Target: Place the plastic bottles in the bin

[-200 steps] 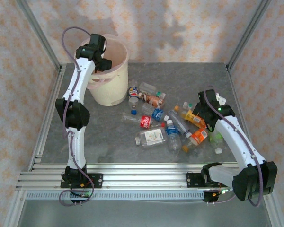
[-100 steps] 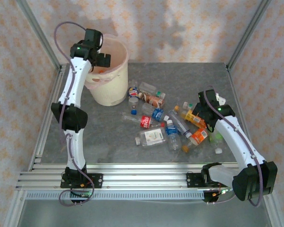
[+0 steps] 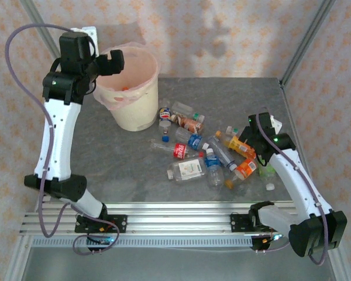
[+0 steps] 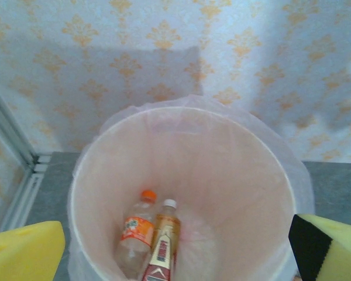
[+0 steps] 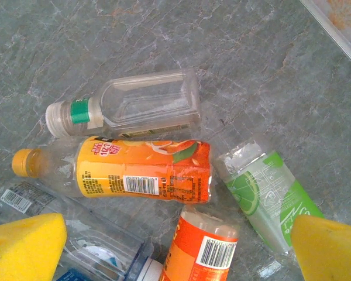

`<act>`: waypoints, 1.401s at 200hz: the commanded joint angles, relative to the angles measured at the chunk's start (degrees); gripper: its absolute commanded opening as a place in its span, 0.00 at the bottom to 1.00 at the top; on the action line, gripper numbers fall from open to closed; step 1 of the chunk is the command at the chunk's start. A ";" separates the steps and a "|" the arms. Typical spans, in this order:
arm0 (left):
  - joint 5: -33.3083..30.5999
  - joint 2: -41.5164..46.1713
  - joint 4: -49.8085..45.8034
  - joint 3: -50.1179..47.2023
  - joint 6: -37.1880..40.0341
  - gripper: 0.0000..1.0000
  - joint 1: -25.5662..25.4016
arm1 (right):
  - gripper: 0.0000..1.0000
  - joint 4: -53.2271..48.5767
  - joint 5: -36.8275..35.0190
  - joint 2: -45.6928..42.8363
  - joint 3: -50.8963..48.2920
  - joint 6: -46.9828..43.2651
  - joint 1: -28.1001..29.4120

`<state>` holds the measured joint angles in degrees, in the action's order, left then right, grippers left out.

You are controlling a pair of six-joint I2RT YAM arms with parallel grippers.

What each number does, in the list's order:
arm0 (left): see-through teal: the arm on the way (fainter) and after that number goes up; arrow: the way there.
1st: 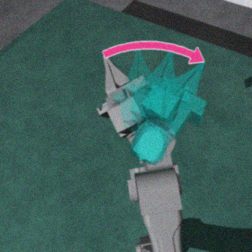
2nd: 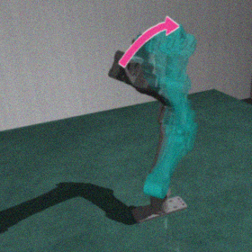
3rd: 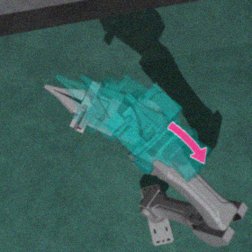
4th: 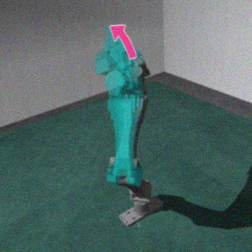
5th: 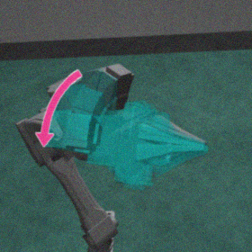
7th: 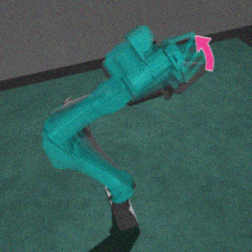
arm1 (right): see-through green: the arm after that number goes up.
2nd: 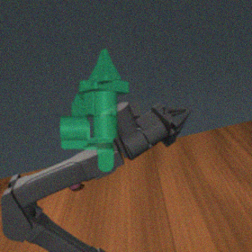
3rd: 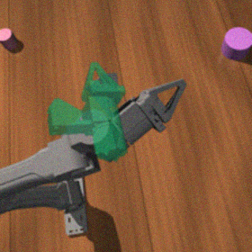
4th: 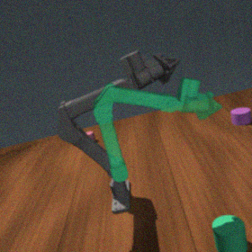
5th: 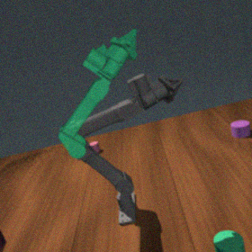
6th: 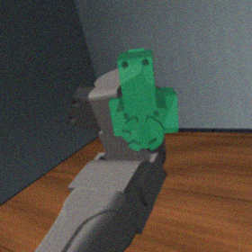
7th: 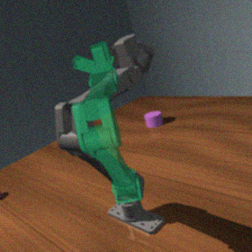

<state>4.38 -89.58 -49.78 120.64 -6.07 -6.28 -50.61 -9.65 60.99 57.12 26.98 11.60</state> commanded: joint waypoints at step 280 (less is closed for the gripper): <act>-5.39 0.11 11.41 -52.95 11.69 1.00 -52.15 | 0.99 -2.26 -2.21 -0.28 -1.01 1.25 0.28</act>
<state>1.65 -86.72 -37.15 64.55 4.60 -57.78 -50.81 -9.72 60.90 54.63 27.90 11.60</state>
